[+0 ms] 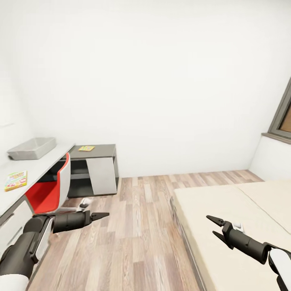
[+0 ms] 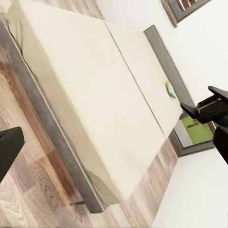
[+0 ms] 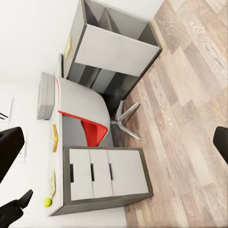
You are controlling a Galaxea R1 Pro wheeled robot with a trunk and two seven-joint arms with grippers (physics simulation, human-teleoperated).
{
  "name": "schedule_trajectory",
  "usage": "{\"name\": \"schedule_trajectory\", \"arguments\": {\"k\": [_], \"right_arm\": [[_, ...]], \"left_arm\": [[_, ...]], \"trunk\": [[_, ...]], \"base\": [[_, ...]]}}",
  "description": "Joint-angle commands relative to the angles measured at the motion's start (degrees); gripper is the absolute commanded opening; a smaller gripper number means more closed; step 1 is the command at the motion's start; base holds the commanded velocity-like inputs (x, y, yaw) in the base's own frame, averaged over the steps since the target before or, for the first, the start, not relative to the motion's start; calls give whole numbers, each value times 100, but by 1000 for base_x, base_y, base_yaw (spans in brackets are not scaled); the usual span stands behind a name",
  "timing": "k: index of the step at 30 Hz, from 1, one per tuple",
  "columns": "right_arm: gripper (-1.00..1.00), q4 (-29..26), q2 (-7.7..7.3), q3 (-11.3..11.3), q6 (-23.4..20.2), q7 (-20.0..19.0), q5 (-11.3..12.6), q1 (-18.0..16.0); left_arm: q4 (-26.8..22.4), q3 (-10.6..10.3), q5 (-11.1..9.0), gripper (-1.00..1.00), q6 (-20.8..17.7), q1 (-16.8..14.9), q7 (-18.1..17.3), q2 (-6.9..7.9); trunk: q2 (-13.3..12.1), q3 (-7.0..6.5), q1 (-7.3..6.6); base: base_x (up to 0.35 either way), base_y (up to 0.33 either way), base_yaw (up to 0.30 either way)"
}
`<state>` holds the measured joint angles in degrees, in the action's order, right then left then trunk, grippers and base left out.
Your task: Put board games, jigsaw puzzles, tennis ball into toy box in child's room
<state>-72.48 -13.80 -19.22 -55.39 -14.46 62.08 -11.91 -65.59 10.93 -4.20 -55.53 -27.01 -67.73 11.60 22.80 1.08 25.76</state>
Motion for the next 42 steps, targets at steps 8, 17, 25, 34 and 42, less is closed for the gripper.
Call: {"name": "schedule_trajectory", "arguments": {"k": [8, 17, 25, 34, 42], "right_arm": [[100, 5, 0, -11, -25, -57, -56, -4], [100, 13, 0, -28, -9, -73, -56, -4], [100, 21, 0, -14, 31, -57, -70, -4], [100, 23, 5, -14, 31, -50, -62, -4], [100, 10, 28, 10, 14, -50, -35, -4]], "left_arm": [[3, 0, -28, 100, -46, -6, -3, 0], [3, -3, -29, 100, -46, -6, -4, 0], [4, -3, -29, 100, -46, -6, -3, 0], [2, 0, -29, 100, -46, -6, -3, 0], [2, 3, -29, 100, -46, -6, -5, 7]], "trunk": [[12, 11, 3], [12, 11, 3], [12, 11, 3], [12, 11, 3], [12, 11, 3]], "base": [[-39, 0, 288], [-110, 0, 229], [-15, 0, 35], [-1, 0, 3], [0, 0, 0]]}}
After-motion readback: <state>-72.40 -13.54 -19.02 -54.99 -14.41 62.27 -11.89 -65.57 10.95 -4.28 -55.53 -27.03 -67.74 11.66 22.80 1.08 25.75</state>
